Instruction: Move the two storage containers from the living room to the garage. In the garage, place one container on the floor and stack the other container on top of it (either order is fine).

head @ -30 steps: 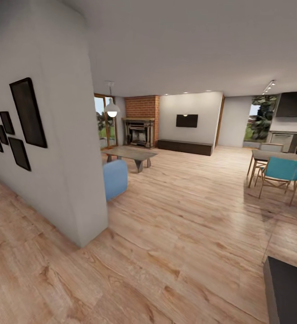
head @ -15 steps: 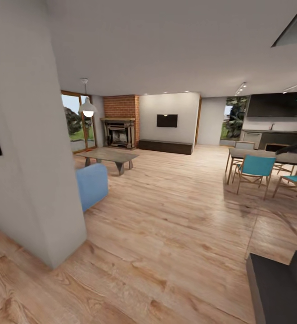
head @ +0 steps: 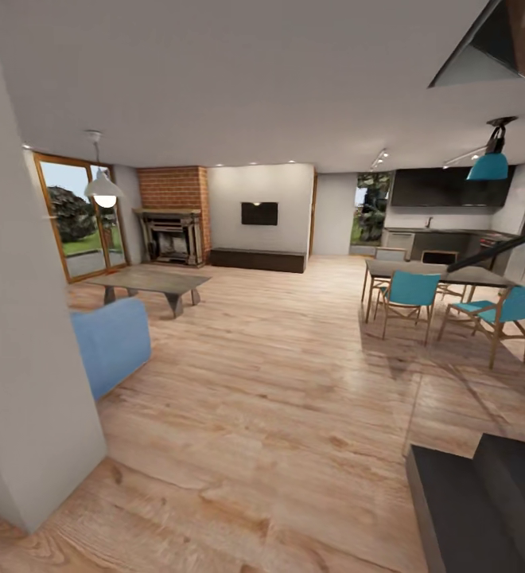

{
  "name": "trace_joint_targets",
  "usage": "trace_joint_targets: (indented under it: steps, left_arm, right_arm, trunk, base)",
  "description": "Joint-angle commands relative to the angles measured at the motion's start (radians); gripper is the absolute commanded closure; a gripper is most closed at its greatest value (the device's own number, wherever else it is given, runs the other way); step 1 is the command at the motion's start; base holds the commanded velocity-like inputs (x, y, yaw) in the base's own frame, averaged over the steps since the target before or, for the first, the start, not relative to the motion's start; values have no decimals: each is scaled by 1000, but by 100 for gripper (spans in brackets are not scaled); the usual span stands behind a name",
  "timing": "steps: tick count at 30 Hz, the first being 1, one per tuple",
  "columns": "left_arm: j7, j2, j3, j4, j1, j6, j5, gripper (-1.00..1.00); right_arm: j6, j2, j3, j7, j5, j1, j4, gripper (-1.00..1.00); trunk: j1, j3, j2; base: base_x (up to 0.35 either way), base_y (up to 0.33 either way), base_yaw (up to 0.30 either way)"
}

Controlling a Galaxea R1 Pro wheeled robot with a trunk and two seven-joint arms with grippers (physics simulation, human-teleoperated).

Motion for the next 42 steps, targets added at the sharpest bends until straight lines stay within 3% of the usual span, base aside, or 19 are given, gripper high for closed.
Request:
trace_joint_targets:
  steps: [1,42]
  left_arm:
    - [1,0,0,1,-1,-3,5,-100]
    - [1,0,0,1,-1,-2,5,-100]
  right_arm:
    - [-4,0,8,2,-10,-1,2,-100]
    - [-4,0,8,10,-10,-1,3,-100]
  trunk:
    - [1,-1,-1]
    - [1,-1,-1]
  base:
    - [322,0,-119]
    - [322,0,-5]
